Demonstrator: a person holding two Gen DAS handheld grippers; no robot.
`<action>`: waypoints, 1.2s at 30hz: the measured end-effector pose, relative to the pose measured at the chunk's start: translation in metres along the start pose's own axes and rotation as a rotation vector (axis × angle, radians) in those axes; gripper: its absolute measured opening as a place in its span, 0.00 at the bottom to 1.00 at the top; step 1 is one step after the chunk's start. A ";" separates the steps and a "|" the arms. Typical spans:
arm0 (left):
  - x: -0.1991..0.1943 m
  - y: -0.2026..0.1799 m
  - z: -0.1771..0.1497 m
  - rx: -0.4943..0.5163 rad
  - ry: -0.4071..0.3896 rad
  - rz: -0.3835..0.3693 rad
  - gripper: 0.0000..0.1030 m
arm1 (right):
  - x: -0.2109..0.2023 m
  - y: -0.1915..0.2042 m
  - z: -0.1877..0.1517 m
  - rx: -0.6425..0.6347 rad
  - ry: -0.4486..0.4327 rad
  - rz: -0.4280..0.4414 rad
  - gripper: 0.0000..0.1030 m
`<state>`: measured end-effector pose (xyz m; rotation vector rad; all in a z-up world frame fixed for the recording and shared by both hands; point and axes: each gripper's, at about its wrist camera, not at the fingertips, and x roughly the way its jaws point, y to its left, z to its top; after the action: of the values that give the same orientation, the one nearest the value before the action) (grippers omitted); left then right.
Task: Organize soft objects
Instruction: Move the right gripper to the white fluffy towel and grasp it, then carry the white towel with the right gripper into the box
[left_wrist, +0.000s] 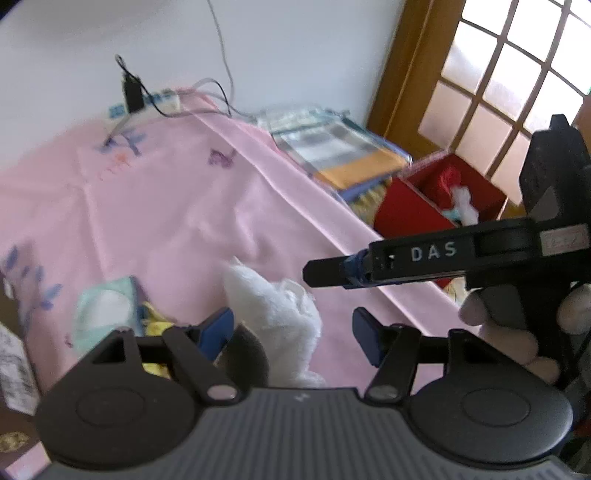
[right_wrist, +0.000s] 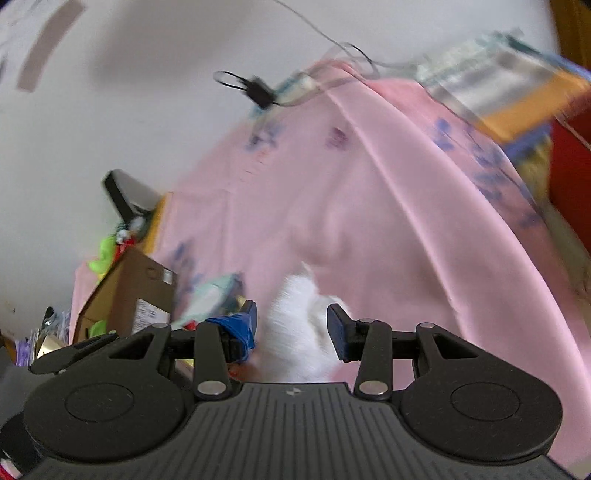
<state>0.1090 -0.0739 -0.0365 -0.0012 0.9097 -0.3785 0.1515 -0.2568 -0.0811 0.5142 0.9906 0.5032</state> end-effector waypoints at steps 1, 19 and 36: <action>0.008 -0.002 0.000 0.003 0.019 0.003 0.62 | 0.001 -0.006 -0.001 0.022 0.013 0.000 0.25; 0.080 0.024 0.003 -0.112 0.175 -0.063 0.65 | 0.051 -0.037 -0.006 0.242 0.191 0.124 0.29; 0.009 0.038 0.041 -0.094 -0.026 -0.154 0.70 | 0.006 0.040 0.031 -0.108 -0.013 0.171 0.25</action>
<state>0.1578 -0.0473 -0.0239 -0.1628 0.9038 -0.4772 0.1745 -0.2282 -0.0465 0.5070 0.9056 0.7013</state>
